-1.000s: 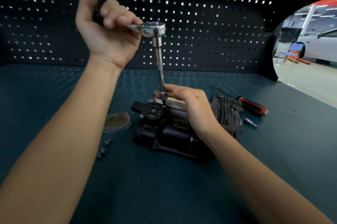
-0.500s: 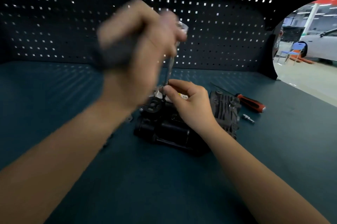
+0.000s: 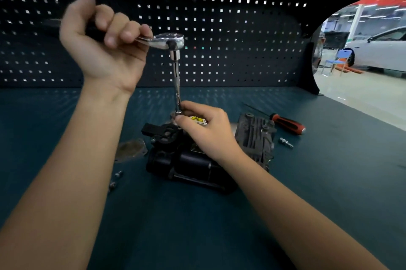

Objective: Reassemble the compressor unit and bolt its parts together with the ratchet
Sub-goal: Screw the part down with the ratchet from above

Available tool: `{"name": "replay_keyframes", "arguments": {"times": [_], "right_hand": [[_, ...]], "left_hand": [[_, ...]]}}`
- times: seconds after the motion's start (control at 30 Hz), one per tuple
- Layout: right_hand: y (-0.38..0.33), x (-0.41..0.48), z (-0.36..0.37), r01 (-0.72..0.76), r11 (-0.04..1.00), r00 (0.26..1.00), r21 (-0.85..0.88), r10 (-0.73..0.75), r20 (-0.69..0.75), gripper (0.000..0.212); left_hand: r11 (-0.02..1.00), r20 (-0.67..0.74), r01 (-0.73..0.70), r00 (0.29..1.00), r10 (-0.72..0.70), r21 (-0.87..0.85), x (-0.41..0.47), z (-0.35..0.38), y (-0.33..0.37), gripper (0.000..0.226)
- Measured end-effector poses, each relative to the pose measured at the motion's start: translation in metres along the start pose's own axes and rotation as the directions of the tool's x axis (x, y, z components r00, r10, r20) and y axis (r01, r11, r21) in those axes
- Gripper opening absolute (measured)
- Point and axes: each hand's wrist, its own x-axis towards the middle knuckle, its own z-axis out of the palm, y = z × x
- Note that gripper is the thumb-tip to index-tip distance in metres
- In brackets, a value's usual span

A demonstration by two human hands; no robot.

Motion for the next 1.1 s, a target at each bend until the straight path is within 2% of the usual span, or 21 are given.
{"name": "replay_keyframes", "arguments": {"times": [0.07, 0.17, 0.33, 0.5, 0.57, 0.63, 0.7, 0.73, 0.77, 0.83, 0.87, 0.9, 0.93, 0.97, 1.0, 1.03, 1.07, 1.1], "right_hand": [[-0.001, 0.0, -0.001, 0.0, 1.0, 1.0, 0.013, 0.0, -0.005, 0.018], [-0.001, 0.0, -0.003, -0.003, 1.0, 1.0, 0.018, 0.003, -0.006, 0.017], [-0.003, -0.002, -0.004, -0.011, 0.999, 1.0, 0.034, 0.011, -0.007, 0.021], [0.001, -0.001, -0.004, -0.015, 0.998, 1.0, 0.067, 0.016, -0.014, 0.025], [0.002, 0.001, -0.004, -0.043, 0.993, 0.999, 0.108, 0.043, 0.004, 0.022], [0.003, 0.001, -0.001, -0.055, 0.994, 0.998, 0.094, 0.056, -0.007, 0.023], [0.005, 0.0, 0.002, -0.039, 0.999, 0.999, 0.025, 0.04, -0.018, 0.026], [0.006, -0.001, 0.002, -0.027, 1.0, 1.0, -0.01, 0.027, -0.015, 0.027], [0.006, -0.001, 0.003, -0.013, 0.998, 1.0, -0.056, 0.013, -0.002, 0.027], [0.008, 0.0, 0.004, 0.031, 0.974, 0.998, -0.226, -0.018, 0.058, 0.03], [0.009, 0.001, 0.005, 0.058, 0.945, 0.995, -0.321, -0.029, 0.096, 0.034], [0.009, 0.001, 0.006, 0.089, 0.911, 0.991, -0.402, -0.039, 0.129, 0.037], [0.008, 0.001, 0.008, 0.119, 0.875, 0.986, -0.469, -0.048, 0.16, 0.039], [0.006, 0.0, 0.011, 0.156, 0.827, 0.98, -0.54, -0.062, 0.188, 0.04], [0.004, -0.001, 0.014, 0.2, 0.752, 0.973, -0.628, -0.075, 0.22, 0.041], [0.002, -0.002, 0.019, 0.24, 0.65, 0.965, -0.721, -0.081, 0.248, 0.041], [0.001, -0.003, 0.025, 0.261, 0.551, 0.961, -0.793, -0.074, 0.265, 0.043], [-0.001, -0.003, 0.034, 0.254, 0.492, 0.964, -0.833, -0.06, 0.258, 0.046]], "left_hand": [[0.99, 0.026, 0.117, 0.993, -0.115, -0.083, 0.007, 0.006, -0.001, 0.039], [0.91, 0.14, 0.306, 0.951, -0.276, -0.281, 0.015, 0.004, -0.006, 0.05], [0.793, 0.235, 0.393, 0.919, -0.317, -0.466, 0.027, -0.005, -0.005, 0.081], [0.63, 0.488, 0.586, 0.8, -0.349, -0.51, 0.038, -0.015, -0.011, 0.087], [0.688, 0.384, 0.507, 0.858, -0.342, -0.52, 0.033, -0.015, -0.009, 0.075], [0.86, 0.079, 0.29, 0.956, -0.284, -0.42, 0.025, -0.015, 0.0, 0.054], [0.972, -0.214, 0.055, 0.971, -0.105, -0.23, 0.022, -0.012, 0.019, 0.042], [0.984, -0.294, -0.04, 0.956, -0.013, -0.173, 0.025, -0.009, 0.032, 0.042], [0.982, -0.323, -0.122, 0.944, 0.07, -0.144, 0.027, -0.005, 0.048, 0.044], [0.973, -0.206, -0.176, 0.968, 0.144, -0.146, 0.028, -0.004, 0.08, 0.039], [0.985, -0.124, -0.158, 0.981, 0.15, -0.062, 0.026, -0.009, 0.098, 0.038], [0.974, -0.032, -0.147, 0.987, 0.155, 0.171, 0.02, -0.015, 0.114, 0.042], [0.823, 0.033, -0.132, 0.99, 0.137, 0.552, 0.014, -0.024, 0.127, 0.049], [0.499, 0.097, -0.142, 0.988, 0.116, 0.855, 0.005, -0.032, 0.136, 0.051], [0.135, 0.163, -0.171, 0.984, 0.07, 0.976, -0.004, -0.042, 0.14, 0.045], [-0.106, 0.208, -0.206, 0.978, 0.005, 0.973, -0.014, -0.053, 0.141, 0.038], [-0.294, 0.255, -0.271, 0.963, -0.09, 0.917, -0.026, -0.065, 0.14, 0.033], [-0.433, 0.272, -0.343, 0.937, -0.219, 0.833, -0.04, -0.078, 0.136, 0.028]]}}
